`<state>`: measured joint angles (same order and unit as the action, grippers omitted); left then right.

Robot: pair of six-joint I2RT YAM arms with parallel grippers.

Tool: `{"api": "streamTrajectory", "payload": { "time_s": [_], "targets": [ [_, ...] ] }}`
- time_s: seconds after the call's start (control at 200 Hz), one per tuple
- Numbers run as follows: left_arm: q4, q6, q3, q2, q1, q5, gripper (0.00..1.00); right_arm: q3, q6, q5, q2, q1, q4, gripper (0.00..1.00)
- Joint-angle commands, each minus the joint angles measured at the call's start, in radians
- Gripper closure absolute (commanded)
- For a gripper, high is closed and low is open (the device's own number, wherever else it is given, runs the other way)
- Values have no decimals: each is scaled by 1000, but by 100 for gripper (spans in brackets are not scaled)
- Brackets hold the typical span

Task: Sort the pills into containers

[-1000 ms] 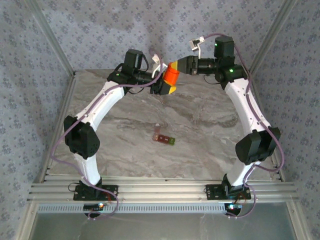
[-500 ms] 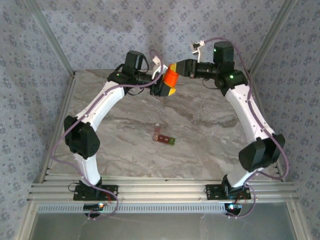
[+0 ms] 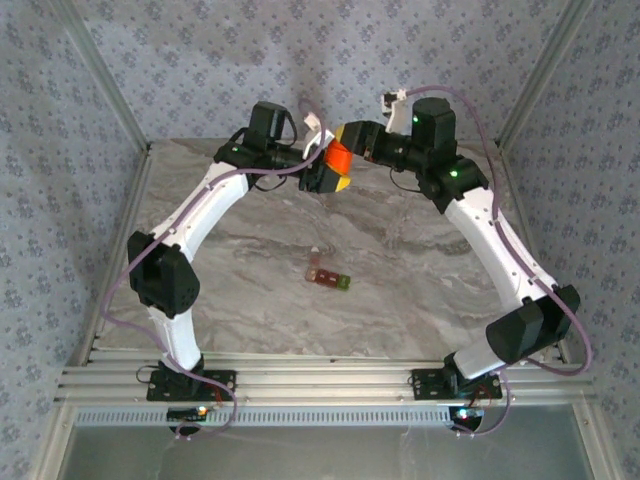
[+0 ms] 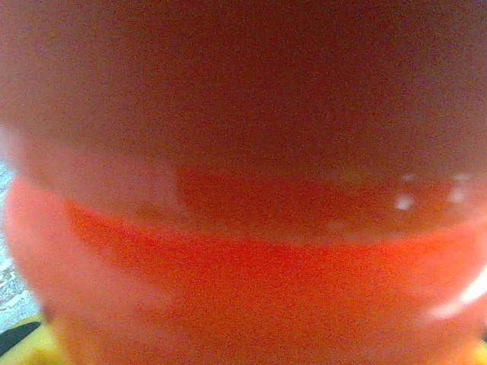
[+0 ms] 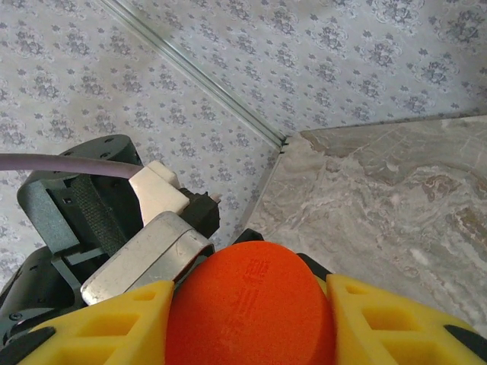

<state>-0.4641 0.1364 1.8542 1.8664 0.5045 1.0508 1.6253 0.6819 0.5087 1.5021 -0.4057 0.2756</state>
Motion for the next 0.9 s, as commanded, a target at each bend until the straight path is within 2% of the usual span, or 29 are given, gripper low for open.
{"api": "streamTrajectory", "payload": {
  "time_s": [0.0,0.155,0.345,0.52,0.63,0.71,0.895],
  "targets": [
    [120,-24,30,-32,5,5,100,-39,44,103,5,4,74,49],
    [116,-18,27,-32,5,7,100,-38,44,164,-20,57,36,32],
    [117,-23,27,-27,6,11,100,-45,21,249,-72,127,-26,19],
    [113,-19,34,-29,5,19,100,-57,-17,373,-96,196,-31,17],
    [107,-19,37,-29,5,31,100,-35,-44,482,-61,247,-34,18],
    [101,-20,43,-26,7,38,100,5,-121,535,-21,264,-21,18],
    [72,-17,65,-16,9,51,100,116,-209,555,63,255,49,19]
  ]
}}
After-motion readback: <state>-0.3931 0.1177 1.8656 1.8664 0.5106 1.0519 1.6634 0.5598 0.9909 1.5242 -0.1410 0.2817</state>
